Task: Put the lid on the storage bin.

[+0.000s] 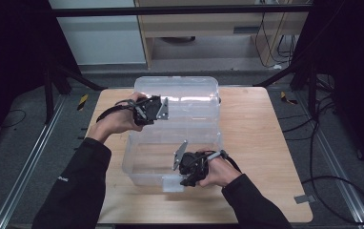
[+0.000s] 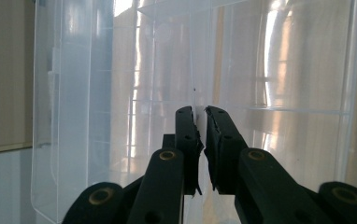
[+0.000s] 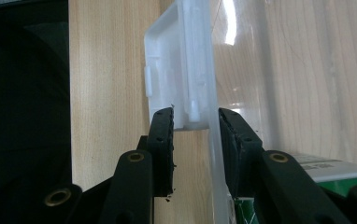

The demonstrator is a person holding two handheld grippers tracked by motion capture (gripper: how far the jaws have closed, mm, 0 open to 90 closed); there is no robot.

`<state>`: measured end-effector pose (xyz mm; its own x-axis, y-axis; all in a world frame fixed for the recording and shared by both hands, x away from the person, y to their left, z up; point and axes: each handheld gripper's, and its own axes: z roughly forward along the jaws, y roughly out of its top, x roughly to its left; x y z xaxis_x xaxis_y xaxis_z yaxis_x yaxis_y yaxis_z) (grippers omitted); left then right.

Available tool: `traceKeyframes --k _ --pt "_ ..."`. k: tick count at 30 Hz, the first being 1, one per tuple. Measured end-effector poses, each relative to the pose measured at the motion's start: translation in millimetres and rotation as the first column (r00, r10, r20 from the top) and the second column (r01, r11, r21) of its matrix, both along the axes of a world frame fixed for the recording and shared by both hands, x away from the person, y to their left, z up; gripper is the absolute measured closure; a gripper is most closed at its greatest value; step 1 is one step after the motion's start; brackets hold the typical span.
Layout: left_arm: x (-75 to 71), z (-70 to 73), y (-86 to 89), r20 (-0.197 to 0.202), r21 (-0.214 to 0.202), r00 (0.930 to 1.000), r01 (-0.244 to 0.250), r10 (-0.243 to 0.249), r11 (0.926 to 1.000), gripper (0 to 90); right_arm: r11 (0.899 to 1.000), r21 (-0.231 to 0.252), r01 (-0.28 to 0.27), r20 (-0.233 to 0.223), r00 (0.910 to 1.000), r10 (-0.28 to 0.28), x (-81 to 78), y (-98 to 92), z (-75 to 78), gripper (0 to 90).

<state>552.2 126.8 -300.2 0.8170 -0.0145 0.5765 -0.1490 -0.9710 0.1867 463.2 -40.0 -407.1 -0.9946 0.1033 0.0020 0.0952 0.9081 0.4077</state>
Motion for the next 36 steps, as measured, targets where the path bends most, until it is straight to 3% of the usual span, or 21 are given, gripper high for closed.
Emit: traceKeyframes --k 8,14,17,36 --pt "-16.3 2.2 3.3 -0.001 -0.025 0.9997 0.026 -0.026 0.9993 83.4 1.000 -0.006 -0.005 0.007 1.0000 0.005 -0.5 0.5 0.3 67.8" --pt "-29.1 2.0 4.7 0.014 -0.016 0.9995 0.030 -0.029 0.9994 83.5 1.000 -0.010 -0.007 0.014 0.9999 0.007 -1.5 0.8 0.4 67.8" --pt "-34.6 0.7 7.1 0.014 -0.037 0.9994 0.033 -0.033 0.9988 83.7 1.000 -0.006 -0.003 0.016 0.9999 0.003 -1.9 0.7 0.3 67.8" --pt "-58.6 -5.2 9.3 0.035 -0.038 0.9988 0.036 -0.035 0.9986 83.9 1.000 0.008 -0.002 0.011 0.9999 0.002 -2.6 -0.7 -0.5 67.6"
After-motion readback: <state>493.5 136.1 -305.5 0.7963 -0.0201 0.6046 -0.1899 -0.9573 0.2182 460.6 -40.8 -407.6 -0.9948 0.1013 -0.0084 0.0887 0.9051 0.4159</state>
